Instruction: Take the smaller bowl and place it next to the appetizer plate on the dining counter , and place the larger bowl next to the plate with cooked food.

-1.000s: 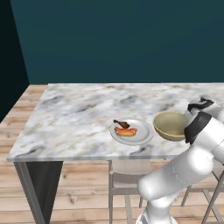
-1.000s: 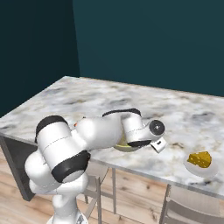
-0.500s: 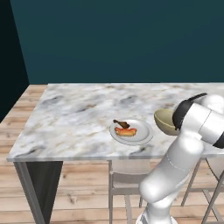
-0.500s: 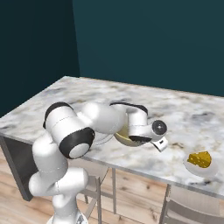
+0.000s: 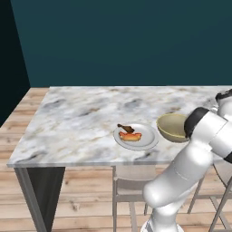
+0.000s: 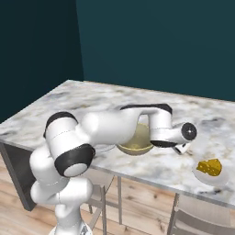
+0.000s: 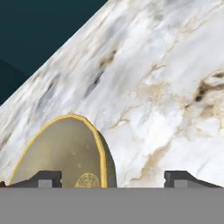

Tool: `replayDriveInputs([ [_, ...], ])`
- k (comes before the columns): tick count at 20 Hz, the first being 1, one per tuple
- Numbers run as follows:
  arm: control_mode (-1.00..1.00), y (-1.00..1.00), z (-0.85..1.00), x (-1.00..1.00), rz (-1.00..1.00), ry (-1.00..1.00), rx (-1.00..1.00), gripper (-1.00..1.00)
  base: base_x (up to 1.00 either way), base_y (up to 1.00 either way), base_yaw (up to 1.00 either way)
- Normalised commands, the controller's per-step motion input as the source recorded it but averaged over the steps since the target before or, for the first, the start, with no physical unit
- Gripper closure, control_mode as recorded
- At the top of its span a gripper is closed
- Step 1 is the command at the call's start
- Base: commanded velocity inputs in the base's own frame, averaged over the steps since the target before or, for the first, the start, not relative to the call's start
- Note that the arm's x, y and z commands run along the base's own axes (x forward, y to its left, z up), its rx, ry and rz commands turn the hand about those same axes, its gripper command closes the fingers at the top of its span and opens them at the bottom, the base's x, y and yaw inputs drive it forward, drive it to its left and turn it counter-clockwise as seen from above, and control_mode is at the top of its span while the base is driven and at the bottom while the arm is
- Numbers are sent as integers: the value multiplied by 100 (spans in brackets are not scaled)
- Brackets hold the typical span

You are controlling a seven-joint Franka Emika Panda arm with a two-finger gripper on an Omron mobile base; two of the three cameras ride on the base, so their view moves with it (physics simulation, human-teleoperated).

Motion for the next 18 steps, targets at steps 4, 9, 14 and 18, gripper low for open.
replayDriveInputs([
  [4, -100, 1, 100, -36, 13, -7, -11, -100, 0, 0, 0],
  [9, -100, 26, 100, -75, 10, -7, -20, -100, 0, 0, 0],
  [14, -100, 78, 87, -71, 4, -10, -30, -100, 0, 0, 0],
  [18, -100, 100, 39, -43, 1, -13, -36, -100, 0, 0, 0],
])
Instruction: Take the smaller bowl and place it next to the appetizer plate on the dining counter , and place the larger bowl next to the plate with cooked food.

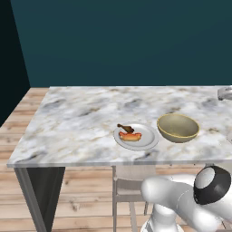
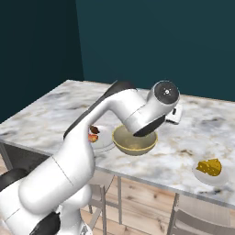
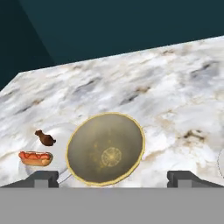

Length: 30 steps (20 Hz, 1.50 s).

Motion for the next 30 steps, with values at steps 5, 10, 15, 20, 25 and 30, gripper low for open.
replayDriveInputs([
  [5, -100, 100, 13, -9, 1, -16, -33, -100, 0, 0, 0],
  [10, -100, 86, 3, 0, 0, -11, -22, -100, 0, 0, 0],
  [15, -100, 66, 5, 0, 0, -1, -11, -100, 0, 0, 0],
  [20, -100, 18, 18, 0, 7, 0, -3, -100, 0, 0, 0],
  [25, -100, 8, 15, 0, 14, 0, -1, -100, 0, 0, 0],
  [30, -100, 0, 9, -5, 17, 0, 0, -100, 0, 0, 0],
])
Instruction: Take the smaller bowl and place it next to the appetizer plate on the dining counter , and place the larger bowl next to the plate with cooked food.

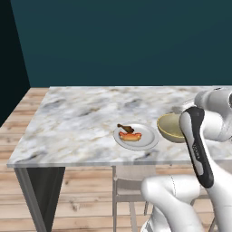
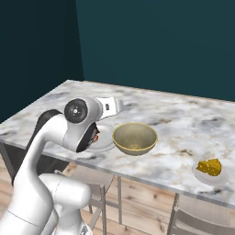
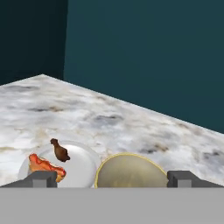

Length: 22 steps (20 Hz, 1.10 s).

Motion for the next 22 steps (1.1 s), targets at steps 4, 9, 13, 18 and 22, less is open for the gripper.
replayDriveInputs([
  [4, -100, 1, 7, 0, 15, 0, 0, -100, 0, 0, 0],
  [9, -100, 1, 0, 29, 3, 5, 0, -100, 0, 0, 0],
  [13, 100, 4, 0, -3, 0, 0, 0, -100, -26, 17, 0],
  [18, 100, 0, 0, 0, 0, 0, 0, -100, -78, 50, 0],
  [22, 100, 0, 0, 0, 0, 0, 0, -100, -76, 66, 0],
])
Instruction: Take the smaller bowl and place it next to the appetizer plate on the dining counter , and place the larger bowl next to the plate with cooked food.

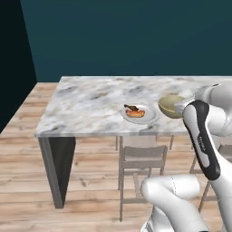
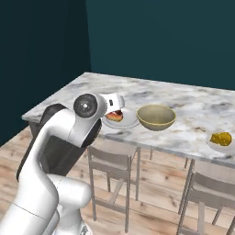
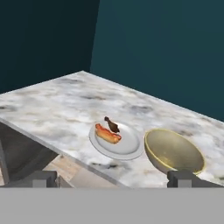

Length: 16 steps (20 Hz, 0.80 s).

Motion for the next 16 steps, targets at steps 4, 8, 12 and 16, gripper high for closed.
replayDriveInputs([
  [4, 100, 0, 0, 0, 0, 0, 0, -100, -20, 95, 0],
  [8, 100, 0, 0, 0, 0, 0, 0, -100, 13, 100, 0],
  [12, 100, 0, 0, 0, 0, 0, 0, -100, 27, 100, -1],
  [16, 100, 0, 0, 0, 0, 0, 0, -100, 35, 100, -1],
])
